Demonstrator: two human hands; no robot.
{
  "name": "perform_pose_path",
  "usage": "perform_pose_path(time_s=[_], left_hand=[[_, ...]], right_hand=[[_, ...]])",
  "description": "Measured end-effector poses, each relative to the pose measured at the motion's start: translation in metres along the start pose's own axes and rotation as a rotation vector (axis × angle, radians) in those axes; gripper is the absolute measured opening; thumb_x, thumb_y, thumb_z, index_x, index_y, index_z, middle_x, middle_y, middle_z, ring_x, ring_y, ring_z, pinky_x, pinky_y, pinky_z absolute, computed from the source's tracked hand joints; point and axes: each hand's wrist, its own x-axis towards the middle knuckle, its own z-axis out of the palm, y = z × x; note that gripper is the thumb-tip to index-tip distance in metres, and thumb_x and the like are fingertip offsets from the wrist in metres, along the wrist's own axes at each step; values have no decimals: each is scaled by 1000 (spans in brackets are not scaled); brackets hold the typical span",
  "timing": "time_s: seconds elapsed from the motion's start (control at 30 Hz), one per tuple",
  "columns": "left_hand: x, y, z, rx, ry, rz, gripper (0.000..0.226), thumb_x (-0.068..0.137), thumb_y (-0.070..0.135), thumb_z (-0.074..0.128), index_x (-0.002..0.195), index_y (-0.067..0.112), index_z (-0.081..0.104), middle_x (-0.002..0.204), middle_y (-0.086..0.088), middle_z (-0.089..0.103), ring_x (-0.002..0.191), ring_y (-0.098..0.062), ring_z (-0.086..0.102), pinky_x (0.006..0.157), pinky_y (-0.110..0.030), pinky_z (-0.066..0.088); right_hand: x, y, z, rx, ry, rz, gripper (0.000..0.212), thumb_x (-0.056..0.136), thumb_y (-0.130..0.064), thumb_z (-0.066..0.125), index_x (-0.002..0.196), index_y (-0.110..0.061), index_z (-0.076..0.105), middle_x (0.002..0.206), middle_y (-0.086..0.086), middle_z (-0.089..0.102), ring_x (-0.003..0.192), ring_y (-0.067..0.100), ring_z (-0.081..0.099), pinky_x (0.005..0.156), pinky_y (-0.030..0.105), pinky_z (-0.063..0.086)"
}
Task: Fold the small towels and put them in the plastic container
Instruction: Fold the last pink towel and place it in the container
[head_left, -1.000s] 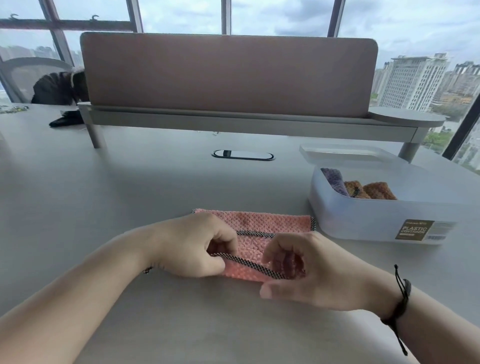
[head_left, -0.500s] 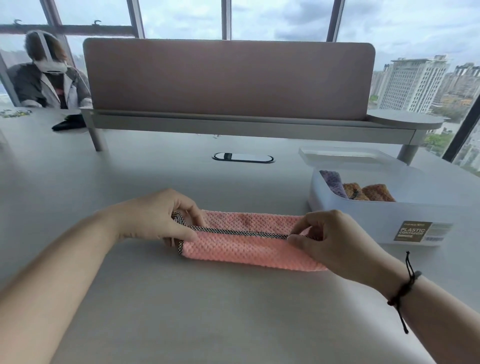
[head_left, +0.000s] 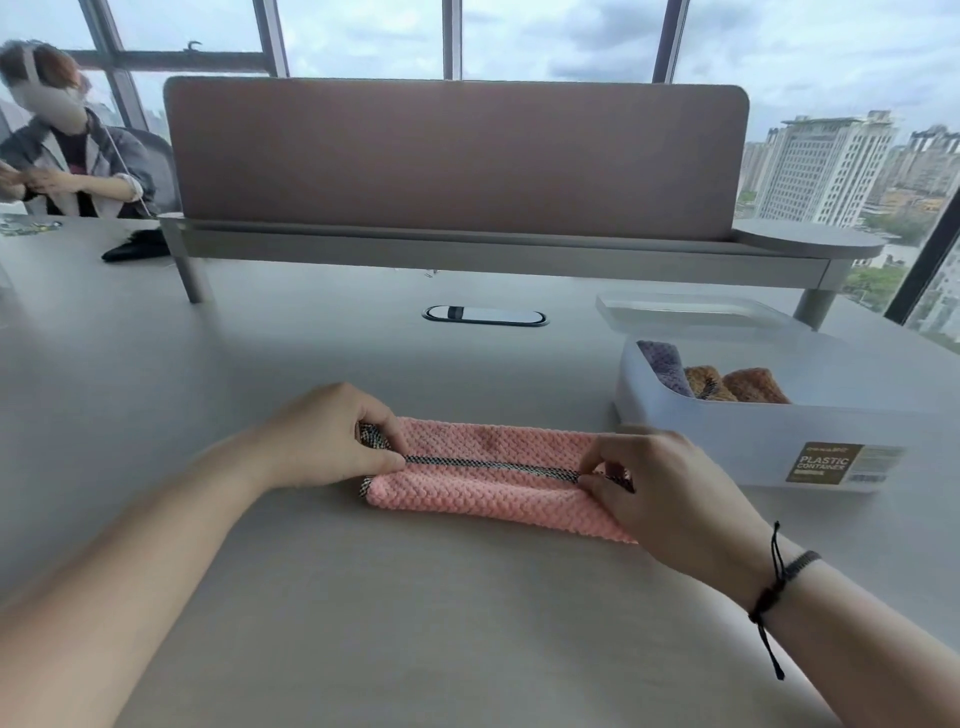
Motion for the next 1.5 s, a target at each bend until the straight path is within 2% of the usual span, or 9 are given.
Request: perform_pose_path(time_s=[0.2,0.4,0.57,0.7,0.83,0.93,1.03,1.13,1.5], left_hand=[[0,5,5,85,155,198,4,75,44,78,75,46,74,94,23,60,95,4,50,79,-19,36],[-4,22,14,215,42,298,42,66,80,50,86,53,75,91,24,51,97,1,44,92,-24,34],[-3,25,8,333,6,173,70,64,97,21,97,60,70,98,28,47,101,-1,35,95,-26,27],[-2,22,15,459,-27,43,104,62,91,-18,133,57,49,144,17,38,135,-12,24,114,-37,20],[0,24,29,304,-28,-32,106,65,93,-4,150,43,34,163,7,22,150,-15,12,122,-42,16],[-1,26,31,197,-132,32,110,63,98,6,154,40,26,165,14,15,152,-7,9,123,-34,13],[-6,29,34,254,-342,95,111,63,99,19,157,42,-2,164,18,-16,151,-5,-17,125,-35,-2],[-5,28,38,289,-401,86,119,59,102,25,153,43,-19,159,18,-31,146,-6,-31,124,-36,-10],[-6,36,33,211,-221,176,112,62,97,33,156,44,5,164,21,-9,148,5,-15,126,-33,-3]], right_hand=[[1,0,3,17,69,-30,9,89,-35,65,92,-33,72,94,-15,60,84,14,62,68,35,53],[0,-3,1,34,-107,-177,37,93,-54,48,116,-33,68,125,-17,62,122,6,52,102,23,40],[-3,-11,-8,-41,-117,-189,65,80,-83,31,121,-43,61,111,-24,65,108,3,51,87,19,30],[-11,-25,-16,145,-209,-287,65,73,-87,42,117,-44,64,95,-27,69,101,-2,53,88,25,44],[-18,-40,-14,563,-347,-287,28,87,-52,65,108,-34,72,90,-11,75,79,8,66,77,32,54],[-15,-33,-4,472,-167,-296,21,93,-36,64,111,-31,72,106,-17,73,101,-1,65,88,27,51],[-8,-22,4,214,-214,-324,42,95,-48,53,136,-39,54,147,-24,45,141,-8,29,117,26,30],[-7,-22,8,76,-433,-300,68,91,-69,39,152,-44,22,161,-26,10,148,-6,-5,124,32,4],[-27,-42,8,-166,-420,-229,91,79,-90,12,154,-41,-2,163,-18,6,150,6,-6,123,41,-1]])
